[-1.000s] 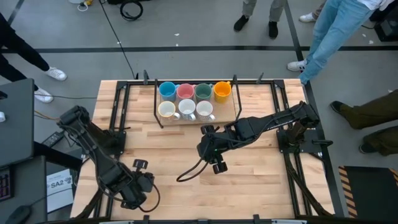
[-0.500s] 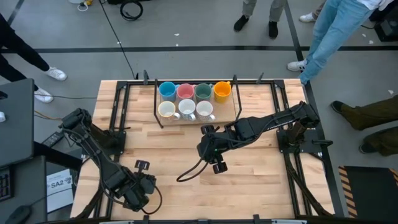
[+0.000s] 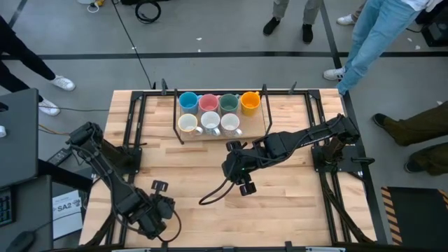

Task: Place coffee mugs
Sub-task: Put the yellow patterned mug on the shelf

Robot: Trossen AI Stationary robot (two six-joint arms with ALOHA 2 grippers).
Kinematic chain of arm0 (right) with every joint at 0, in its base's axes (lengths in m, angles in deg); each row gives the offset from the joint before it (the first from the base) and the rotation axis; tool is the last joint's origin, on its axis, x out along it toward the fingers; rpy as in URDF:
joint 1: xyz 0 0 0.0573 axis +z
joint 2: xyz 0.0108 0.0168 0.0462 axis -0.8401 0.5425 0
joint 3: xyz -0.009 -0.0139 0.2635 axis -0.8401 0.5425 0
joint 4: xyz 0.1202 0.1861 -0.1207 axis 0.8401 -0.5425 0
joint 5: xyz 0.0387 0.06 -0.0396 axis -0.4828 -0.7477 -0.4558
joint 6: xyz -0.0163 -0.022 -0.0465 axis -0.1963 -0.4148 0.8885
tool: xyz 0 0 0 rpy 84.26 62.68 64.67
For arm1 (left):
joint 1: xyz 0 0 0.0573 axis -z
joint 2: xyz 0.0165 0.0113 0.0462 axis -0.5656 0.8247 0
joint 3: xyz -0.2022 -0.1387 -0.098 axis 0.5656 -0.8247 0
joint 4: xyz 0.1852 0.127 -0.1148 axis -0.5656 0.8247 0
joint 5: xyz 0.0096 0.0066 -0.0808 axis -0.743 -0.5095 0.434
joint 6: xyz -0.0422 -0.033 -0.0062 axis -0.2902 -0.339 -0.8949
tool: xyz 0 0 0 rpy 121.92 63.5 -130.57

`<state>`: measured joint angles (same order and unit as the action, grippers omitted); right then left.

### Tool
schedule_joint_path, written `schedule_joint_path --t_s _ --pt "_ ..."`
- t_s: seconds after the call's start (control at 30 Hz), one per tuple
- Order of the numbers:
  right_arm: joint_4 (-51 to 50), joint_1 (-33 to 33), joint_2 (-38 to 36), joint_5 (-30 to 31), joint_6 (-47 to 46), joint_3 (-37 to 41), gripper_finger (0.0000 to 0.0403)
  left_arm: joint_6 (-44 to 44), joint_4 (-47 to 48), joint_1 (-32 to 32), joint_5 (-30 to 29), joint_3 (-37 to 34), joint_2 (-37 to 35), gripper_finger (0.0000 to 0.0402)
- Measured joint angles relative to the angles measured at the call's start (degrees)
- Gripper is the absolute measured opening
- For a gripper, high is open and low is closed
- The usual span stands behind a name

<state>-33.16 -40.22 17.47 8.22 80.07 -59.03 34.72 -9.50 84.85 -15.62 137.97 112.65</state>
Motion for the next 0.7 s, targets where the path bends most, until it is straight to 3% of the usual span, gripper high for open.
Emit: schedule_joint_path --t_s 0.7 --pt "-0.02 0.11 0.00 0.00 0.04 0.02 0.0185 2.65 -0.41 0.62 -0.24 0.00 4.61 0.0096"
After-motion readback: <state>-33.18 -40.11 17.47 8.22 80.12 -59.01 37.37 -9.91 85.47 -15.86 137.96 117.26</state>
